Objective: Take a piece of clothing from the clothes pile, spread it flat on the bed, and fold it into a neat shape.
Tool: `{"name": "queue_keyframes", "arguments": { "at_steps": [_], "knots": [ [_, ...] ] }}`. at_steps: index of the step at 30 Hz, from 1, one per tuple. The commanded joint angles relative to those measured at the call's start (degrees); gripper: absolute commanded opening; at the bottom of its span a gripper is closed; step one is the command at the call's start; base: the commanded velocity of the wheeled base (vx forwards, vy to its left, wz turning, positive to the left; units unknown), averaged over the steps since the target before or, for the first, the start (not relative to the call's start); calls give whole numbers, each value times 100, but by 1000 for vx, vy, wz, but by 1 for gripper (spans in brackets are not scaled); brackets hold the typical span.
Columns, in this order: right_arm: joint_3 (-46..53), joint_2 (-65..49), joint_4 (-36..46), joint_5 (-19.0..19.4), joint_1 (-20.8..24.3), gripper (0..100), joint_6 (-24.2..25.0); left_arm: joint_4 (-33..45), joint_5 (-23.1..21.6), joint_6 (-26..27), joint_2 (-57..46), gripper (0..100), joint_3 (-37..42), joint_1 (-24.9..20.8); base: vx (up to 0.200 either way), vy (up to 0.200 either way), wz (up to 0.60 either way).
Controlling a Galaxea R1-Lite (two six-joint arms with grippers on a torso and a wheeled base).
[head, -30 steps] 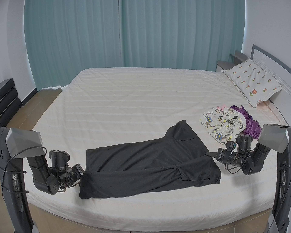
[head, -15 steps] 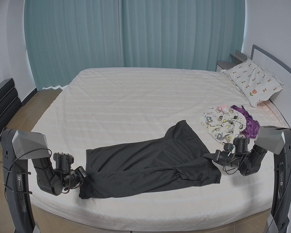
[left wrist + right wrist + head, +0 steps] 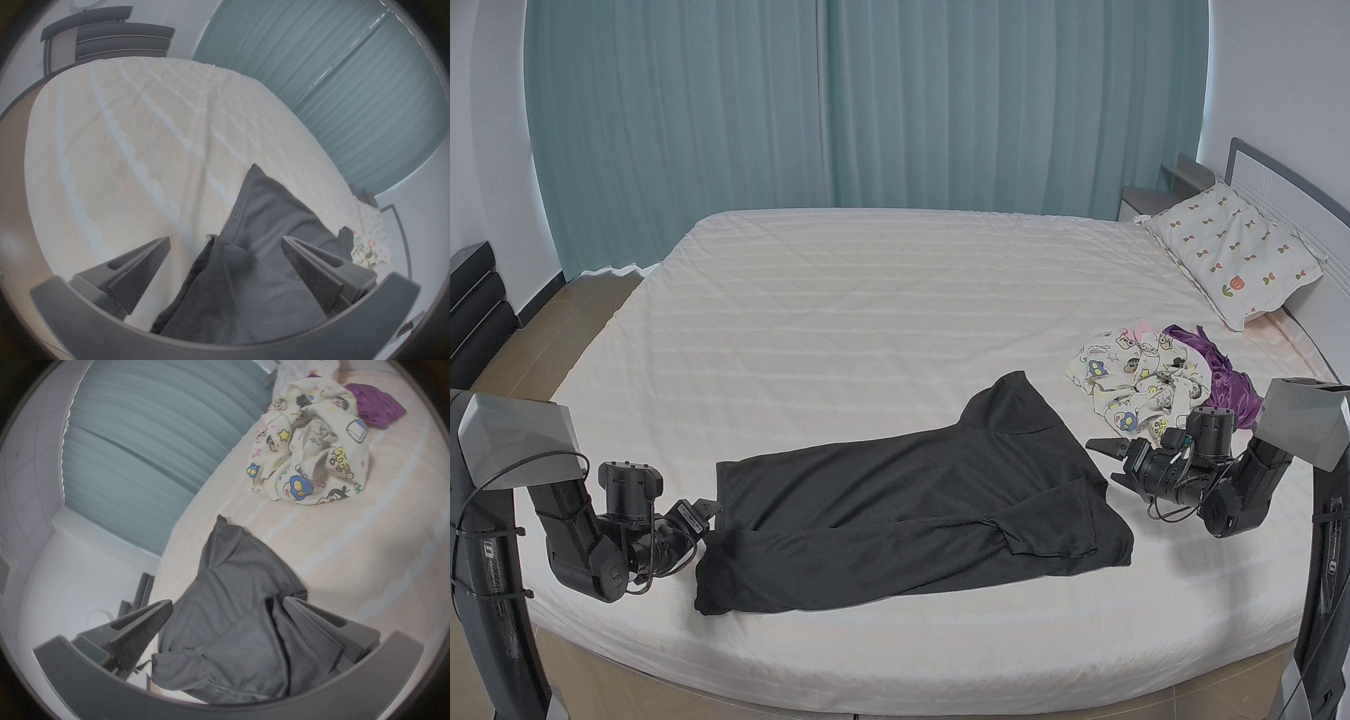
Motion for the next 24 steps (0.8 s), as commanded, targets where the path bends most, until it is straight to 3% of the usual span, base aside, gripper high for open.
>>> {"name": "queue_keyframes", "arguments": {
  "at_steps": [1, 13, 24],
  "knots": [
    [493, -450, -609, -175, 33, 100, 712, -35, -53, -493, -707, 100, 264, 136, 0, 0, 0],
    [739, -503, -776, -149, 94, 100, 888, -44, -308, -607, -830, 100, 352, 171, 200, 0, 0],
    [774, -494, -785, -167, 217, 100, 879, -44, -308, -589, -636, 100, 264, 127, 0, 0, 0]
  ]
}}
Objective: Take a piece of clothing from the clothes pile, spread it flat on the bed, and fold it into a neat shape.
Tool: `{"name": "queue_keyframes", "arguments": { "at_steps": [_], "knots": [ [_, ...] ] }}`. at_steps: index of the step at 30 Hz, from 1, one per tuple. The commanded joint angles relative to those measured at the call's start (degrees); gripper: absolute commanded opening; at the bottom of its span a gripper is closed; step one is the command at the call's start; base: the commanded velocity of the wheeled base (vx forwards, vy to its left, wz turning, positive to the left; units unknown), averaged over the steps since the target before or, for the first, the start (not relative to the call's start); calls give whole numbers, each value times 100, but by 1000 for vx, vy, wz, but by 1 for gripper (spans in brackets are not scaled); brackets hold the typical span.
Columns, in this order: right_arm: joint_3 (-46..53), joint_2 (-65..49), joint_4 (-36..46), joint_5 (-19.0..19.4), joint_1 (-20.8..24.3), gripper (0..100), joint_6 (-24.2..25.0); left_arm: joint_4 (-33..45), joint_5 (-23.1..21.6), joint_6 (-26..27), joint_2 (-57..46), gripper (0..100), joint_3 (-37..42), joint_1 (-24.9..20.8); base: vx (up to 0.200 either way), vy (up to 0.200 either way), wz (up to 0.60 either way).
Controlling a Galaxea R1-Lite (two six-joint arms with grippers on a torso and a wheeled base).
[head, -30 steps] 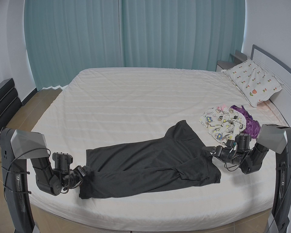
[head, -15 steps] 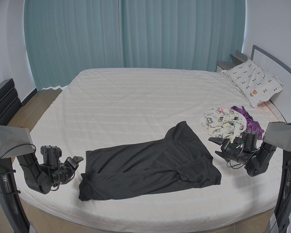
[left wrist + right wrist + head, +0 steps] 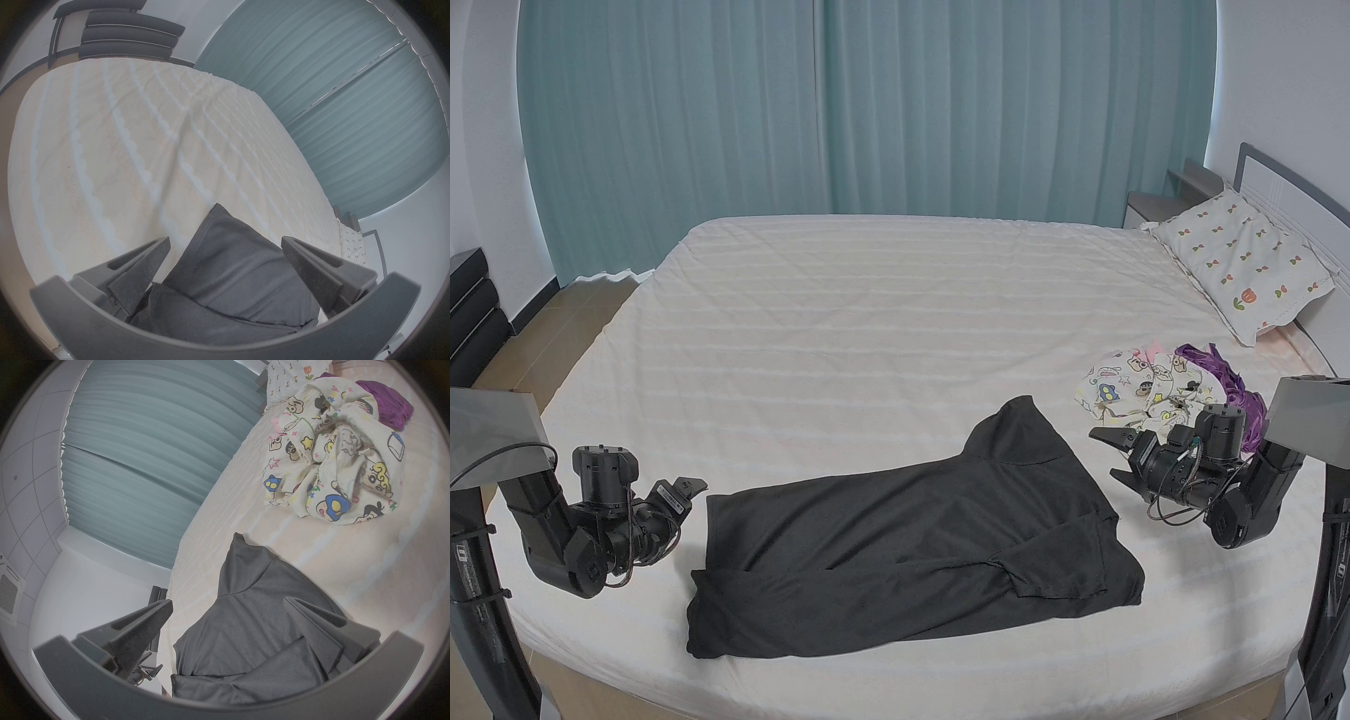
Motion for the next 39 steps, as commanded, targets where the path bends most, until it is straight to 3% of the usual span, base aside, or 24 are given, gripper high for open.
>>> {"name": "queue_keyframes", "arguments": {
  "at_steps": [1, 7, 13, 17, 29, 30, 34, 39],
  "knots": [
    [8, -4, -2, -17, 62, 100, -11, 4, 62, 31, 225, 100, -233, -79, 0, 0, 0],
    [-10, 14, 7, -26, 71, 100, -20, 57, 203, 303, 577, 100, -707, -106, 0, 0, 0],
    [-19, 84, 7, -35, 71, 100, -55, 4, 212, 1393, 1324, 100, -1261, -106, 0, 0, 0],
    [-19, 84, 7, -35, 71, 100, -90, 48, 177, 1762, 1570, 100, -1612, -97, 0, 0, 0],
    [-142, 225, 60, -43, 115, 100, -319, 66, -263, 1841, 1790, 100, -1955, -185, 0, 0, 0],
    [-221, 242, 95, -43, 132, 100, -354, 66, -263, 1841, 1807, 0, -1973, -185, 0, 0, 0],
    [-616, 312, 429, -61, 255, 100, -433, 22, -228, 1806, 1825, 0, -2017, -176, 0, 0, 0],
    [-1372, 585, 1106, -219, 282, 100, -1128, 4, -140, 1709, 1772, 0, -1920, -167, 0, 0, 0]
  ]
}}
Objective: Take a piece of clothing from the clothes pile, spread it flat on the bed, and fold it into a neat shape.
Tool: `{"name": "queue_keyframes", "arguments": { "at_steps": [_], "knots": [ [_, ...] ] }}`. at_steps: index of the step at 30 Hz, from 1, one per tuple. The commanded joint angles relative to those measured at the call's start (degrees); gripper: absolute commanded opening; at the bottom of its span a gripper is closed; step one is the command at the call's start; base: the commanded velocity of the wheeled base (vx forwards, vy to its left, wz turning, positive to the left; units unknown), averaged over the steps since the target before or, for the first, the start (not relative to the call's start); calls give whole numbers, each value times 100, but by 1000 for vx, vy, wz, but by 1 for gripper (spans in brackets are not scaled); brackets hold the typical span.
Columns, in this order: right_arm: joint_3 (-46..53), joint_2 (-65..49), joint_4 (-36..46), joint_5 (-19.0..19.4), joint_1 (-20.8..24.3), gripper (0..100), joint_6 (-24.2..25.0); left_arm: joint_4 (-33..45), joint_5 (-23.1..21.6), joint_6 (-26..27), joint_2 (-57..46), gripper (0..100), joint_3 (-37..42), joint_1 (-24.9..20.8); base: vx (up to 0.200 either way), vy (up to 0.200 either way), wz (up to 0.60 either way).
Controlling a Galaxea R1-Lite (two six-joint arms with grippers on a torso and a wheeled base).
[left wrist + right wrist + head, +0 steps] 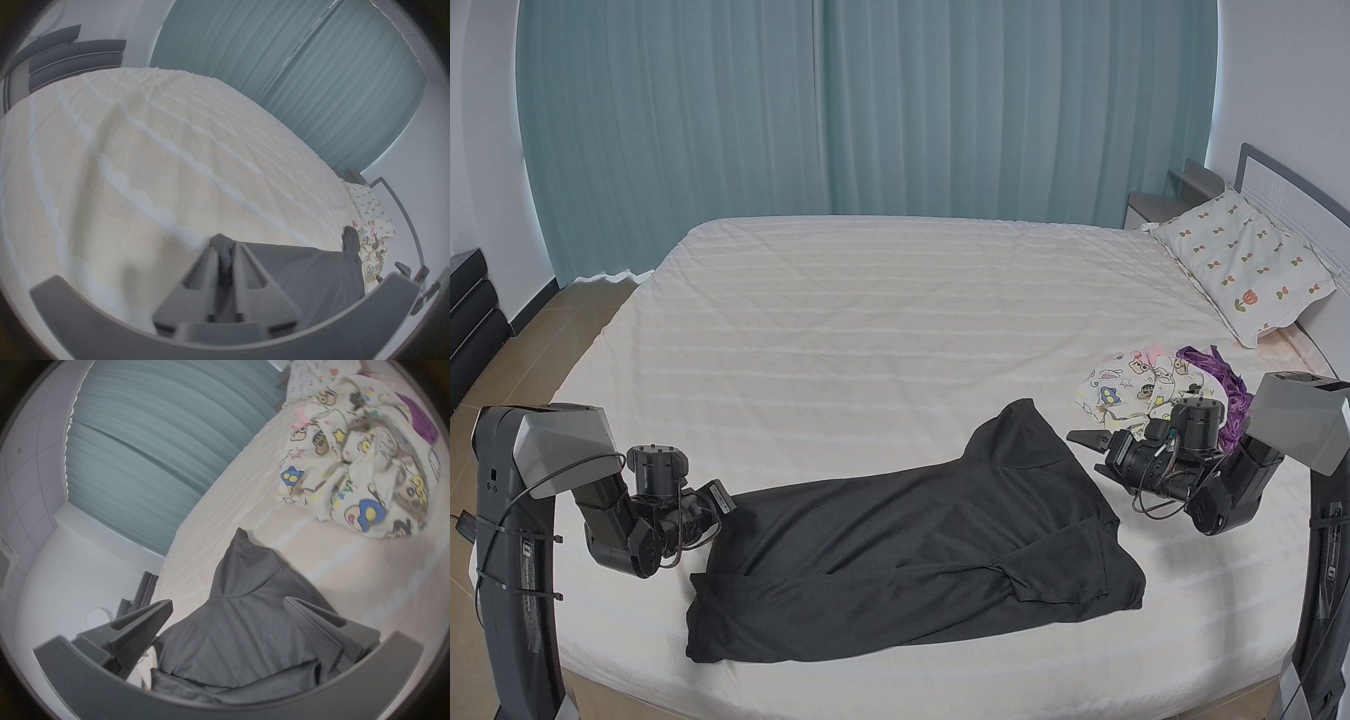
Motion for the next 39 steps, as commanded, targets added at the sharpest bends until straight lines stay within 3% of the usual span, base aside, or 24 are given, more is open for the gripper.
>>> {"name": "queue_keyframes", "arguments": {
  "at_steps": [1, 2, 5, 8, 11, 14, 17, 29, 35, 36, 39],
  "knots": [
    [-705, 333, 486, -230, 34, 100, -543, -19, 122, -187, -71, 0, 82, 10, 0, 0, 0],
    [-705, 333, 486, -230, 34, 100, -543, -19, 122, -187, -71, 0, 82, 10, 0, 0, 0],
    [-1514, 711, 1101, -889, 104, 100, -1149, -19, 263, -618, -256, 0, 82, 1, 0, 0, 0],
    [-2033, 1071, 1365, -1214, 201, 100, -1606, -19, 271, -644, -256, 0, 109, 1, 0, 0, 0],
    [-2393, 1326, 1479, -1285, 315, 100, -1975, -19, 271, -653, -247, 0, 188, -8, 0, 0, 0],
    [-2472, 1370, 1505, -1285, 342, 100, -2028, -19, 271, -653, -247, 0, 205, -17, 0, 0, 0],
    [-3193, 1792, 1901, -1293, 456, 100, -2485, -63, 271, -706, -300, 0, 258, -61, 0, 0, 0],
    [-4256, 2196, 2446, -1285, 517, 100, -2476, -309, 271, -776, -308, 0, 372, -61, 0, 0, 0],
    [-4230, 2188, 2384, -1285, 509, 100, -2406, -309, 280, -767, -300, 0, 390, -61, 0, 0, 0],
    [-4212, 2170, 2367, -1285, 500, 0, -2362, -309, 280, -767, -300, 0, 399, -61, 0, 0, 0],
    [-4098, 2012, 2323, -1285, 491, 0, -2204, -309, 280, -767, -308, 0, 416, -61, 0, 0, 0]
  ]
}}
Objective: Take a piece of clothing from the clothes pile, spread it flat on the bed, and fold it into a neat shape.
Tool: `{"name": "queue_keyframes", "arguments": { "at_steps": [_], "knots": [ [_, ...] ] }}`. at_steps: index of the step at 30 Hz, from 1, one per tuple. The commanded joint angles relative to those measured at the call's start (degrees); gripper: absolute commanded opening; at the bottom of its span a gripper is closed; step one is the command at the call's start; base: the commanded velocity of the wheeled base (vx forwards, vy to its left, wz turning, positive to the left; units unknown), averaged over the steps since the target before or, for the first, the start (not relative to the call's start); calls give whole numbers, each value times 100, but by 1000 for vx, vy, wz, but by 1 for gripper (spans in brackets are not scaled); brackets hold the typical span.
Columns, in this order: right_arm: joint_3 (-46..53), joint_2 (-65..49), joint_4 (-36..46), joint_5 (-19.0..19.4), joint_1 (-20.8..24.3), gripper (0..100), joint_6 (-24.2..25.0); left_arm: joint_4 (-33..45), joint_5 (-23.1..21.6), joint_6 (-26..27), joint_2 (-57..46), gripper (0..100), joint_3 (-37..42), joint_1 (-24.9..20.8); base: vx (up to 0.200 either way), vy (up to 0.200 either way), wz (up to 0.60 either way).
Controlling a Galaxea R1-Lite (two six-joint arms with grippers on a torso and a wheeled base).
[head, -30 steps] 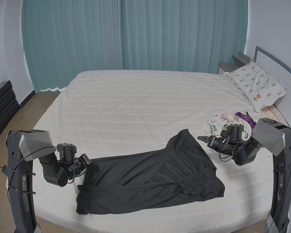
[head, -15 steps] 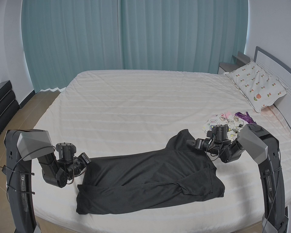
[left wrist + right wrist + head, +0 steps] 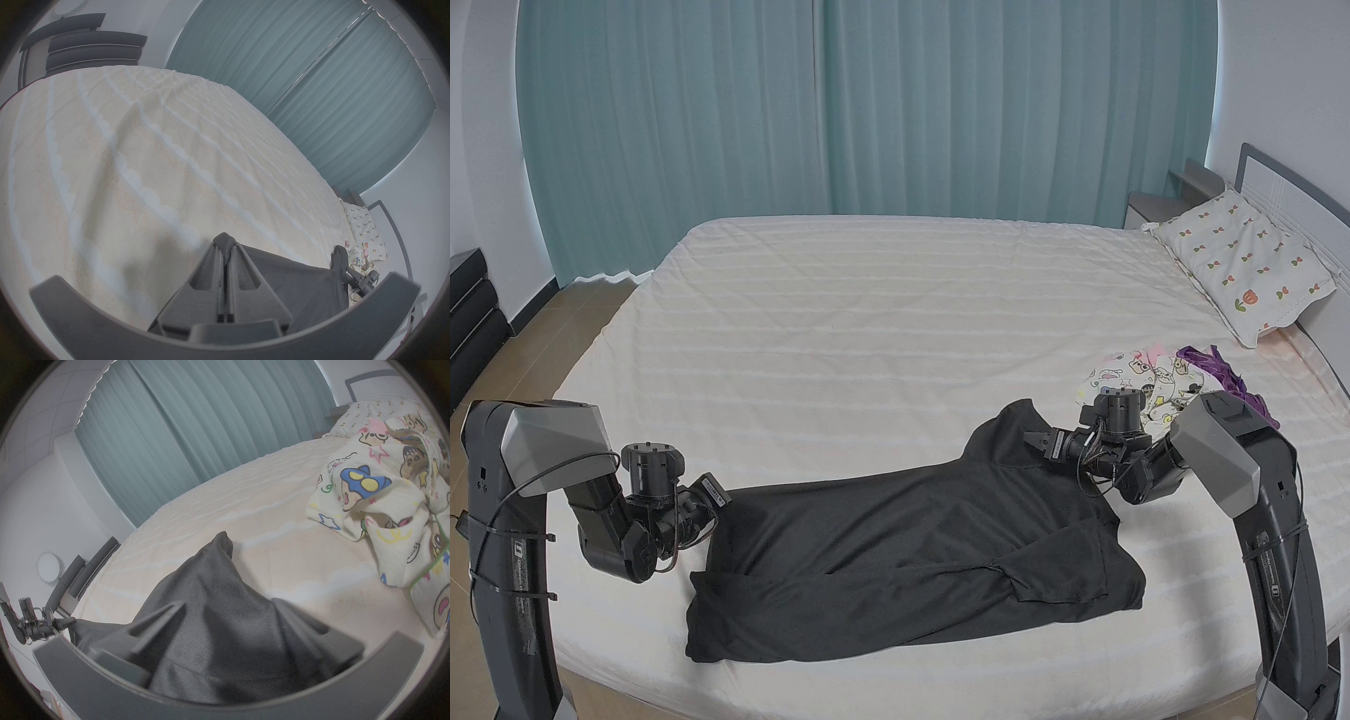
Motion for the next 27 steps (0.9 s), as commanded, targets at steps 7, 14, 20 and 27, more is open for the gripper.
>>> {"name": "queue_keyframes", "arguments": {
  "at_steps": [7, 14, 20, 27],
  "knots": [
    [663, -551, -138, 37, -42, 0, 192, -11, 19, 0, -87, 0, 11, 2, 0, 0, 0],
    [751, -569, -543, 19, -112, 0, 350, -11, 71, 8, -219, 0, -6, 54, 0, 0, 0],
    [1279, -877, -745, 72, -252, 0, 394, -11, 440, 17, -184, 0, -77, 72, 0, 0, 0],
    [1762, -1052, -1413, 72, -358, 0, 605, -20, 458, 35, -395, 0, -68, 107, 0, 0, 0]
  ]
}}
